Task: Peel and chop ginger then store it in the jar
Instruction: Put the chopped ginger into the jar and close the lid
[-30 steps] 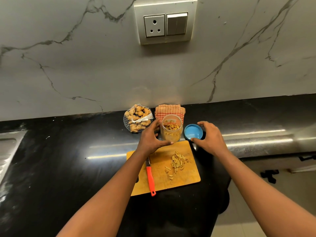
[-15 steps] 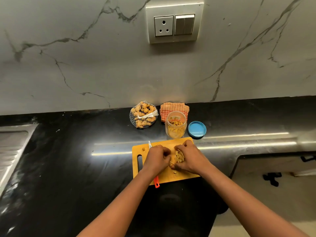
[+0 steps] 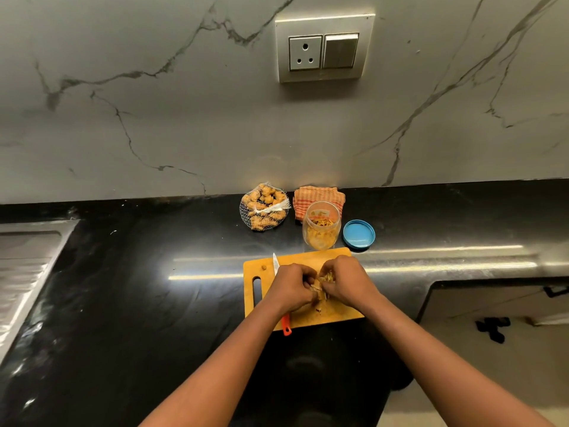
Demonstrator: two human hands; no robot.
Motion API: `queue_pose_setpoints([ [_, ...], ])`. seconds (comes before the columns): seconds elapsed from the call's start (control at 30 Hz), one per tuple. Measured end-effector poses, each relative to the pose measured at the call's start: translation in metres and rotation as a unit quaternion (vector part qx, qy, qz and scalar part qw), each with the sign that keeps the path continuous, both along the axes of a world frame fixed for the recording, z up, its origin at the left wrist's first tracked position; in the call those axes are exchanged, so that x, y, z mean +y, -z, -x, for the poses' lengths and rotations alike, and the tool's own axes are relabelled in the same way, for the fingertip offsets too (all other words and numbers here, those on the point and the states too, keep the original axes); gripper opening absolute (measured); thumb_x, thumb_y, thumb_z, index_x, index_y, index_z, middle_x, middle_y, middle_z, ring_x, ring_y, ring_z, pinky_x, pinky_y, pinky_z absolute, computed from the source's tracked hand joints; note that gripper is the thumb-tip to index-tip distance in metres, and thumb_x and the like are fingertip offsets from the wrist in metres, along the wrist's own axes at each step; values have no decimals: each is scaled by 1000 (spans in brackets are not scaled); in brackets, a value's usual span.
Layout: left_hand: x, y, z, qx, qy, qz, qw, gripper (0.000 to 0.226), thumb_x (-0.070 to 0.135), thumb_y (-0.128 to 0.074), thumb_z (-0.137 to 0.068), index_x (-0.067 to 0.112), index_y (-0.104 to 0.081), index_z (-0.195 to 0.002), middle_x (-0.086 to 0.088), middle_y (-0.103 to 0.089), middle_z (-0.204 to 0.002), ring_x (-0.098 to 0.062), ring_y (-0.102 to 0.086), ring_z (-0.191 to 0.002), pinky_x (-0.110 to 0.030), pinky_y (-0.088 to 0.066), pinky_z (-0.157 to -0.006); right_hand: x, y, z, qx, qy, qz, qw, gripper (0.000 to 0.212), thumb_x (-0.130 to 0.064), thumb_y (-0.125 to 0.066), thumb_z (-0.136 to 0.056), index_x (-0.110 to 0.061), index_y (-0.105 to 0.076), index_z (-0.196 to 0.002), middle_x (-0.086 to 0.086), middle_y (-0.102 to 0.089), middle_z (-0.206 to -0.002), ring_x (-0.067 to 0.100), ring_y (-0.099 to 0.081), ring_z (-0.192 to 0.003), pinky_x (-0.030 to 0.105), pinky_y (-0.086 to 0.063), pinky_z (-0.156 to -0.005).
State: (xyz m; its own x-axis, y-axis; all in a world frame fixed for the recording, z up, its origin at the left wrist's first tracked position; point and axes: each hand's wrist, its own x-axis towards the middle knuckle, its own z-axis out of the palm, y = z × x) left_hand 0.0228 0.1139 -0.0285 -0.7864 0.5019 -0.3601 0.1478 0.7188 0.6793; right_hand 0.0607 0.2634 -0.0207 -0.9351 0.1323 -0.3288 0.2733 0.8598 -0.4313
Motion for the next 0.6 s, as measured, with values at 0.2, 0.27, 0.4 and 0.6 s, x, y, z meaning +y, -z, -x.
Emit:
queue_pose_setpoints([
  [0.2, 12, -2, -6, 10, -25, -7, 1000, 43, 7, -74, -72, 14, -69, -115, 2, -69, -92, -11, -64, -82, -21, -56, -75, 1, 0, 5, 7, 60, 44, 997, 13, -23, -80, -77, -18, -75, -87, -3, -68, -87, 10, -59, -78, 19, -41, -62],
  [0.27, 16, -2, -7, 16, -43, -13, 999, 39, 4, -70, -75, 12, -70, -113, -1, -71, -95, -10, -63, -83, -17, -52, -74, 2, -1, 6, 11, 74, 59, 995, 13, -25, -82, -75, -16, -75, -83, -5, -64, -80, 10, -57, -77, 20, -42, -63],
  [0.4, 15, -3, -4, 27, -76, -44, 996, 36, 1, -69, -76, 13, -72, -111, 0, -72, -96, -3, -63, -78, -7, -46, -67, 4, -3, 4, 48, 108, 98, 988, 19, -30, -85, -73, -16, -74, -76, -3, -65, -75, 11, -59, -73, 20, -41, -58],
  [0.6, 10, -19, 9, 18, -118, -141, 983, 34, -1, -76, -72, 14, -74, -102, 3, -72, -82, -7, -68, -77, -17, -55, -72, 6, -26, 11, 94, 104, 125, 982, 12, -22, -83, -75, -19, -72, -77, -3, -66, -73, 12, -61, -70, 19, -45, -57],
])
